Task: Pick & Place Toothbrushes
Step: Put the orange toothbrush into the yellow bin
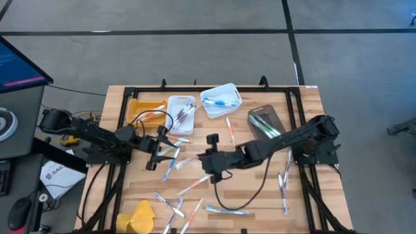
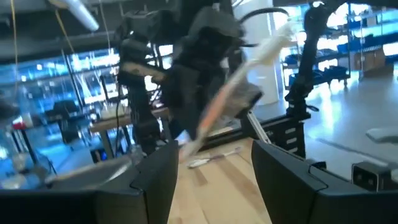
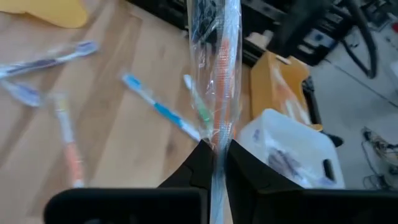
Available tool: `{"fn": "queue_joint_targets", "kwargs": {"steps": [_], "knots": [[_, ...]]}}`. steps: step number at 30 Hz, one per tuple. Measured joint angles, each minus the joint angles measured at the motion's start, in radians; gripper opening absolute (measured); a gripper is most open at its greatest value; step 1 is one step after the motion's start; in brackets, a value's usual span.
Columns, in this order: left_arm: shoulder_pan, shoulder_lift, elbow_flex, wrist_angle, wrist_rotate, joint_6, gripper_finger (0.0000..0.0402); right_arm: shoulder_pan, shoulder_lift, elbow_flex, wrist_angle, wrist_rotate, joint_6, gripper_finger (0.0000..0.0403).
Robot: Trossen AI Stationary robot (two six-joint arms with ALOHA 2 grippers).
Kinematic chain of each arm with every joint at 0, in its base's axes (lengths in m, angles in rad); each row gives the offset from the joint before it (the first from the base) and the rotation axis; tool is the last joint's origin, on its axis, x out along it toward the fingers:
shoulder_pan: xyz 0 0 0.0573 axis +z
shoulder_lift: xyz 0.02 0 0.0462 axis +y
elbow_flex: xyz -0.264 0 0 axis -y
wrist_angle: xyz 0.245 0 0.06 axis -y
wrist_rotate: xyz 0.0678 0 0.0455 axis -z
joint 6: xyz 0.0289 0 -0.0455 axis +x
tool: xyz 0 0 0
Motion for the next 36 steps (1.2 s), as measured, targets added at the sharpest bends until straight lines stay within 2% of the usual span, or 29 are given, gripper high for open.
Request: {"fn": "queue_joint_targets", "kwargs": {"steps": [6, 15, 22, 28, 32, 36], "knots": [[-0.007, 0.000, 0.024, 0.000, -0.034, 0.113, 0.0197, -0.053, 0.000, 0.000, 0.051, -0.074, -0.005, 0.0023], [-0.007, 0.104, 0.113, -0.001, -0.049, 0.116, 0.0197, -0.078, 0.000, 0.000, 0.096, -0.125, -0.027, 0.0020], [-0.007, 0.200, 0.195, 0.005, -0.049, 0.116, 0.0197, -0.082, 0.000, 0.000, 0.095, -0.127, -0.031, 0.0021], [-0.011, 0.229, 0.221, 0.007, -0.049, 0.116, 0.0196, -0.082, 0.000, -0.006, 0.095, -0.127, -0.030, 0.0021], [-0.011, 0.229, 0.221, 0.007, -0.049, 0.116, 0.0183, -0.085, 0.000, -0.019, 0.094, -0.127, -0.028, 0.0024], [-0.011, 0.229, 0.221, 0.010, -0.049, 0.116, 0.0150, -0.090, 0.000, -0.021, 0.094, -0.127, -0.022, 0.0020]]}}
